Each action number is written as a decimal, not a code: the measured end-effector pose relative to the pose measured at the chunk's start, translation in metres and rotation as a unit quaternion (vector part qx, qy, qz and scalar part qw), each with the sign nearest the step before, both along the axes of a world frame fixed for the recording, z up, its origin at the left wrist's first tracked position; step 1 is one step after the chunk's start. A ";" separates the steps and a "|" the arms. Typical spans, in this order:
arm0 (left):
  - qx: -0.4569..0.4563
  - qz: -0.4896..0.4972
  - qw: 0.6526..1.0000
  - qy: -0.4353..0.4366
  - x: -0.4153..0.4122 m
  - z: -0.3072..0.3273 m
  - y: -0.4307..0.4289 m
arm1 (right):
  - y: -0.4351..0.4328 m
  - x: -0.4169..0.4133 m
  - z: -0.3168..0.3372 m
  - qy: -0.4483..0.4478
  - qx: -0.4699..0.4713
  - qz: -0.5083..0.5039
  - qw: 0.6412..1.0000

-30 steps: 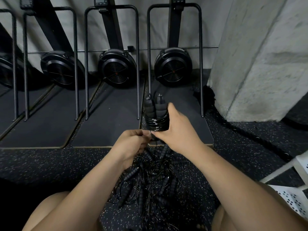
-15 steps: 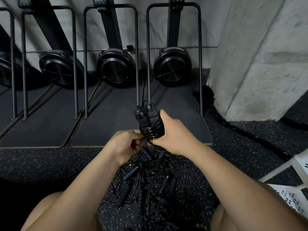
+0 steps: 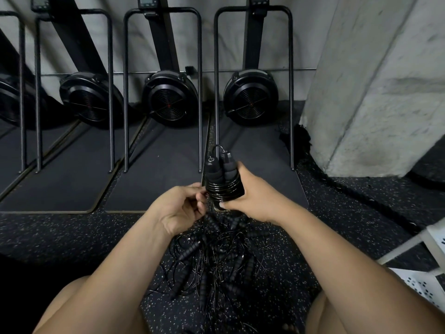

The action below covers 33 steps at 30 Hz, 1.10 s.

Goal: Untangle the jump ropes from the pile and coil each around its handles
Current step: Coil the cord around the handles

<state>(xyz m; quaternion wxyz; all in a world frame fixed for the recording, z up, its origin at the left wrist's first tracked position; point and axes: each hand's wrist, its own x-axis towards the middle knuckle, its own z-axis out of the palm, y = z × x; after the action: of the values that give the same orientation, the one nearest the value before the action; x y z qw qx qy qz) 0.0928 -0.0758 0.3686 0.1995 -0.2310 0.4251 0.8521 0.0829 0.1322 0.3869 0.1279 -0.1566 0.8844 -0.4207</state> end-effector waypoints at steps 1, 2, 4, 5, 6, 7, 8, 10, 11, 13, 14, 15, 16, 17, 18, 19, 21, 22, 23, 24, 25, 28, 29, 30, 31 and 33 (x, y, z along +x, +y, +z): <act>-0.016 0.022 0.999 0.018 0.000 0.000 0.002 | -0.003 0.000 -0.001 0.005 -0.006 -0.007 1.000; -0.050 0.042 0.996 0.052 0.000 -0.001 0.003 | -0.006 0.000 -0.002 0.006 -0.014 -0.018 1.000; -0.143 0.060 0.976 0.151 0.002 -0.003 0.004 | -0.009 0.000 -0.005 -0.025 -0.062 -0.025 0.997; -0.190 0.052 0.960 0.197 0.003 -0.004 0.004 | -0.008 -0.001 -0.009 -0.053 -0.109 -0.023 0.992; -0.232 0.038 0.943 0.234 0.007 -0.005 0.005 | -0.006 0.000 -0.010 -0.083 -0.158 -0.026 0.984; -0.267 0.026 0.928 0.261 0.010 -0.005 0.006 | -0.003 0.000 -0.013 -0.109 -0.205 -0.030 0.972; -0.291 0.021 0.913 0.284 0.013 -0.006 0.008 | -0.001 0.001 -0.011 -0.127 -0.237 -0.037 0.963; -0.327 0.028 0.890 0.316 0.018 -0.006 0.014 | 0.002 0.002 -0.011 -0.136 -0.271 -0.043 0.952; -0.341 0.029 0.884 0.320 0.020 -0.005 0.018 | 0.001 0.002 -0.012 -0.141 -0.288 -0.049 0.946; -0.359 0.023 0.879 0.312 0.024 -0.004 0.027 | -0.002 0.003 -0.012 -0.144 -0.316 -0.078 0.934; -0.367 0.018 0.879 0.305 0.025 -0.004 0.031 | -0.004 0.006 -0.010 -0.144 -0.322 -0.093 0.931; -0.373 0.009 0.879 0.297 0.026 -0.006 0.034 | -0.007 0.007 -0.010 -0.144 -0.320 -0.105 0.931; -0.368 -0.001 0.884 0.288 0.027 -0.007 0.037 | -0.009 0.010 -0.005 -0.143 -0.307 -0.113 0.934; -0.354 -0.016 0.893 0.277 0.027 -0.008 0.037 | -0.009 0.010 -0.004 -0.140 -0.290 -0.119 0.939; -0.339 -0.033 0.902 0.266 0.028 -0.009 0.037 | -0.009 0.012 0.004 -0.134 -0.257 -0.131 0.948; -0.331 -0.053 0.906 0.259 0.029 -0.008 0.037 | -0.007 0.010 0.003 -0.115 -0.220 -0.141 0.958; -0.348 -0.101 0.891 0.272 0.030 -0.008 0.036 | -0.004 0.006 0.001 -0.082 -0.162 -0.154 0.971; -0.374 -0.121 0.874 0.286 0.031 -0.007 0.037 | -0.002 0.006 0.003 -0.077 -0.160 -0.161 0.971; -0.402 -0.132 0.856 0.298 0.031 -0.005 0.036 | -0.001 0.007 0.005 -0.083 -0.177 -0.165 0.967; -0.420 -0.133 0.843 0.309 0.031 -0.001 0.035 | 0.002 0.008 0.007 -0.092 -0.195 -0.166 0.962; -0.424 -0.130 0.838 0.317 0.030 0.005 0.035 | 0.007 0.007 0.008 -0.096 -0.217 -0.162 0.958; -0.416 -0.136 0.830 0.346 0.030 0.027 0.036 | 0.023 0.009 0.027 -0.098 -0.260 -0.159 0.947; -0.419 -0.144 0.824 0.355 0.031 0.036 0.038 | 0.029 0.011 0.034 -0.095 -0.266 -0.153 0.947; -0.427 -0.155 0.812 0.366 0.033 0.046 0.041 | 0.035 0.016 0.043 -0.087 -0.266 -0.155 0.948; -0.438 -0.171 0.798 0.378 0.035 0.056 0.045 | 0.042 0.020 0.048 -0.084 -0.265 -0.161 0.947; -0.458 -0.204 0.768 0.398 0.039 0.075 0.054 | 0.057 0.032 0.062 -0.079 -0.248 -0.166 0.951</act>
<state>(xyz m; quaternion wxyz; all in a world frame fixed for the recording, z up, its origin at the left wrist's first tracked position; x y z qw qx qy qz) 0.1319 -0.0221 0.4435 0.0519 0.1566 0.8434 0.5114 0.1151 0.1889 0.4487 0.0833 -0.0009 0.7527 -0.6531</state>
